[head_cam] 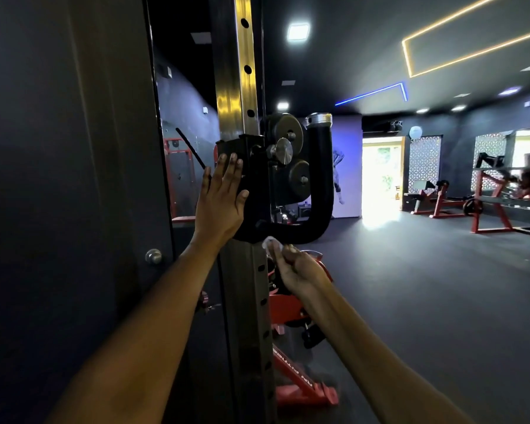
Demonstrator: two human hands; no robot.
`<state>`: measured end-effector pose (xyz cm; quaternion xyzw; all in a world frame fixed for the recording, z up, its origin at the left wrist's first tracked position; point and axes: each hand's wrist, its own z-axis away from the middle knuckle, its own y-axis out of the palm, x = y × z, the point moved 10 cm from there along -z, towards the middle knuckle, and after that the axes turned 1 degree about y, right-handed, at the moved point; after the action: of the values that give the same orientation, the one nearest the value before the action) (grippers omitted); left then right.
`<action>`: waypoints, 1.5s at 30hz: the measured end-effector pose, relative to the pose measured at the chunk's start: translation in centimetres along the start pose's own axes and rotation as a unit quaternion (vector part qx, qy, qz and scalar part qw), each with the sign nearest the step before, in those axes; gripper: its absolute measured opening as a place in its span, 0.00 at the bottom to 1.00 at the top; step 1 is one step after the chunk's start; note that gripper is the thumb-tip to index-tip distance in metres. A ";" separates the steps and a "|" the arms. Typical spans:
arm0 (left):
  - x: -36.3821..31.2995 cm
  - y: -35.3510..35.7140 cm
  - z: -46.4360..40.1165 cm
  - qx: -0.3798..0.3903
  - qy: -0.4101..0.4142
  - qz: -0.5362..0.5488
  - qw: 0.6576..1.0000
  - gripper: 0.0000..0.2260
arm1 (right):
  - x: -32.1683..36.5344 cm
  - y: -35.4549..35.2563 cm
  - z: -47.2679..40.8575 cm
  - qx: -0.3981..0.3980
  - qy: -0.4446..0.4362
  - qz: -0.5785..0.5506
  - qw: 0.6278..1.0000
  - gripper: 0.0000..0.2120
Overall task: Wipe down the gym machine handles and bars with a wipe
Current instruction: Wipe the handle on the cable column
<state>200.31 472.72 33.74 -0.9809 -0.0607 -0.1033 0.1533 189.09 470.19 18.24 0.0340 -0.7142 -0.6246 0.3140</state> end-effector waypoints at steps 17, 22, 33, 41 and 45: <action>0.3 -0.1 0.1 -0.030 -0.013 -0.004 0.999 0.25 | 12.5 3.6 11.0 -0.085 -0.374 0.340 0.859 0.07; 0.2 -0.4 0.0 -0.037 -0.009 -0.009 0.999 0.25 | 16.4 15.7 13.6 -0.023 -0.634 0.568 0.525 0.21; 0.2 -0.2 0.0 -0.020 -0.010 0.001 1.000 0.25 | 10.9 4.2 12.8 -0.034 -0.642 0.630 0.436 0.17; 0.3 0.0 0.1 -0.024 -0.013 -0.005 1.000 0.25 | 17.1 14.6 12.3 0.001 -0.659 0.569 0.492 0.22; 0.3 0.0 0.1 -0.026 -0.016 -0.002 1.000 0.25 | 14.1 4.6 11.3 -0.013 -0.596 0.554 0.582 0.18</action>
<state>200.62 472.82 33.69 -0.9860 -0.0622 -0.0891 0.1267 173.79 474.84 27.93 -0.7518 -0.6133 -0.2186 0.1038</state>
